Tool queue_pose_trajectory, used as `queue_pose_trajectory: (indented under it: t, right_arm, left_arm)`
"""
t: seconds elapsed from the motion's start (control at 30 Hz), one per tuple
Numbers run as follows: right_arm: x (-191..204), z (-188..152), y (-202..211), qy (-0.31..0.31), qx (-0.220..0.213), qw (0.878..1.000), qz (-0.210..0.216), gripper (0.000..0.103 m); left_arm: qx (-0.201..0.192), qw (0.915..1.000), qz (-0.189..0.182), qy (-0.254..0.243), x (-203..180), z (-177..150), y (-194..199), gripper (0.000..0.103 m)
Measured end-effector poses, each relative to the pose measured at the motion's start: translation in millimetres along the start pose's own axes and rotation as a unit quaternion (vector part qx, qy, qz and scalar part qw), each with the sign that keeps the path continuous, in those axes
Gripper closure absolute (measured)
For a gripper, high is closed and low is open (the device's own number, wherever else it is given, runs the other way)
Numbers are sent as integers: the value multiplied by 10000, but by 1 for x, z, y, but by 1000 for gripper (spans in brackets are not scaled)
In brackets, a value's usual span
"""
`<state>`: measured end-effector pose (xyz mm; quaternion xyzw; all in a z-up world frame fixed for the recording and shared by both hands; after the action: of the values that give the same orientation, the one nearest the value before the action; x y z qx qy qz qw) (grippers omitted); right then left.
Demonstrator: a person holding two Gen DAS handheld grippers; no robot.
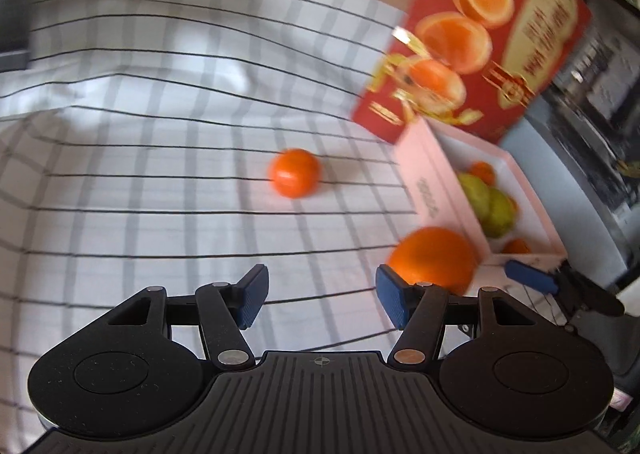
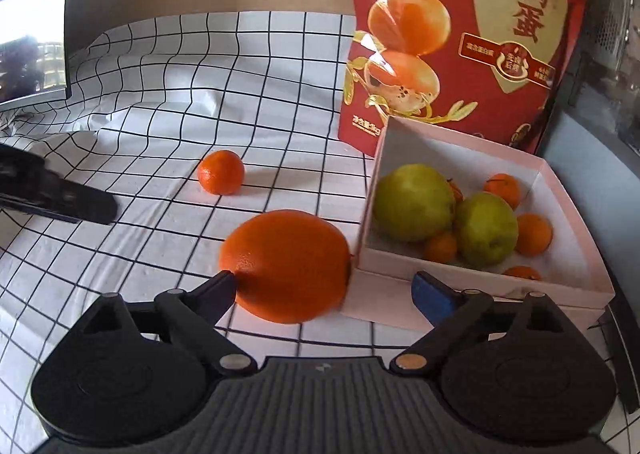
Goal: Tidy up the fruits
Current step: 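Grasp the small mandarin on the cloth with the left gripper, then grasp the large orange with the right gripper while the left gripper holds the mandarin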
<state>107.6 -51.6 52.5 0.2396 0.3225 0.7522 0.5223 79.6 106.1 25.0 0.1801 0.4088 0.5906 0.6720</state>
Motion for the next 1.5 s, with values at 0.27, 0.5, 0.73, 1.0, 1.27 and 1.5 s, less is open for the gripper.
queue_pose_trajectory:
  t: [0.27, 0.5, 0.73, 1.0, 1.27, 1.5]
  right_arm:
    - [-40, -1, 6, -543, -32, 9984, -139, 6]
    - [-28, -13, 19, -172, 217, 9995, 145, 9]
    - [-8, -33, 27, -49, 407, 9987, 290, 9]
    - [-6, -58, 28, -171, 693, 9971, 258, 9]
    - [-6, -72, 25, -287, 858, 9955, 265, 9]
    - [-6, -74, 23, -333, 786, 9961, 235, 3]
  left_arm:
    - [110, 9997, -146, -169, -16, 0, -24, 39]
    - [-420, 9970, 579, -281, 7, 48, -37, 39]
    - [-264, 9921, 1079, -591, 0, 73, -78, 39]
    - [-54, 9880, 1223, -943, -8, 67, -97, 42]
    - [-24, 9898, 1086, -925, -6, 57, -84, 54]
    - [131, 9961, 762, -432, 7, 15, -37, 54]
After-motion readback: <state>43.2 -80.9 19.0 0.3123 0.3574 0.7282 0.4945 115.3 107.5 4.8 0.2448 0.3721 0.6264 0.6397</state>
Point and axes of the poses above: each gripper's, at about its wrist camera, not at the fingertips, and y roughly against the way its jaws point, x to its left, z to its top, the point moved 6 cm from there along -y, roughly the way its jaws point, and after that the axes turned 1 degree about z, right-handed, at the moved point
